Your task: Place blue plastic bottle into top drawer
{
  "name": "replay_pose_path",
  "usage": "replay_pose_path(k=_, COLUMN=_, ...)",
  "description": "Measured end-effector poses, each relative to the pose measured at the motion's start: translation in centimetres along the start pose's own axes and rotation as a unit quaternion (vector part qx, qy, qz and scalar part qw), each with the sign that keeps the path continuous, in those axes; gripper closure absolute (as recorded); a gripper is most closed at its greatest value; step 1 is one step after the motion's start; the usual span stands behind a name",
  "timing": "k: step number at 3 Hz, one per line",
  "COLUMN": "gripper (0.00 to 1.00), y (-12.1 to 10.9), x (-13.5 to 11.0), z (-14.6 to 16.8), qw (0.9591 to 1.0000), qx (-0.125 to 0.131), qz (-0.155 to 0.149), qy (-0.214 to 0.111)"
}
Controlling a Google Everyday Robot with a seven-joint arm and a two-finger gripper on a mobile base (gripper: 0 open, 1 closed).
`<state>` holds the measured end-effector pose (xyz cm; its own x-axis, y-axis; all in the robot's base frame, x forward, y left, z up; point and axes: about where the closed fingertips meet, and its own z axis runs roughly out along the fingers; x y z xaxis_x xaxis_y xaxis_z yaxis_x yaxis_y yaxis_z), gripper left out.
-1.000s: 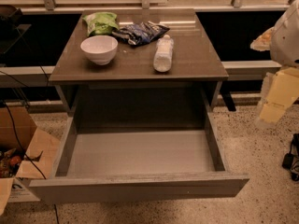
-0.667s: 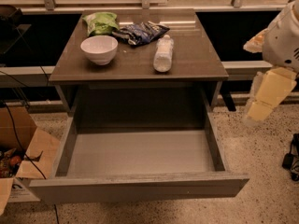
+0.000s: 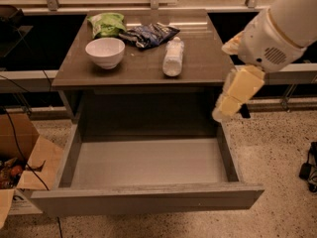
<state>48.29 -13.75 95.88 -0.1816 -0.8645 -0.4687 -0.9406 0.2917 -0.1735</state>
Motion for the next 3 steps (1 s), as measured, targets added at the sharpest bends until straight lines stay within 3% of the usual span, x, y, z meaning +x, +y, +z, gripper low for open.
replay_pose_path(k=1, gripper=0.00, y=-2.1, x=-1.9, z=2.0, qw=0.9992, qx=-0.005, qz=0.007, qy=-0.039)
replay_pose_path(k=2, gripper=0.00, y=-5.7, x=-2.8, z=3.9, qw=0.9981, qx=-0.006, qz=0.014, qy=-0.060)
replay_pose_path(k=3, gripper=0.00, y=-6.3, x=-3.0, z=4.0, qw=0.9978, qx=-0.005, qz=0.014, qy=-0.065)
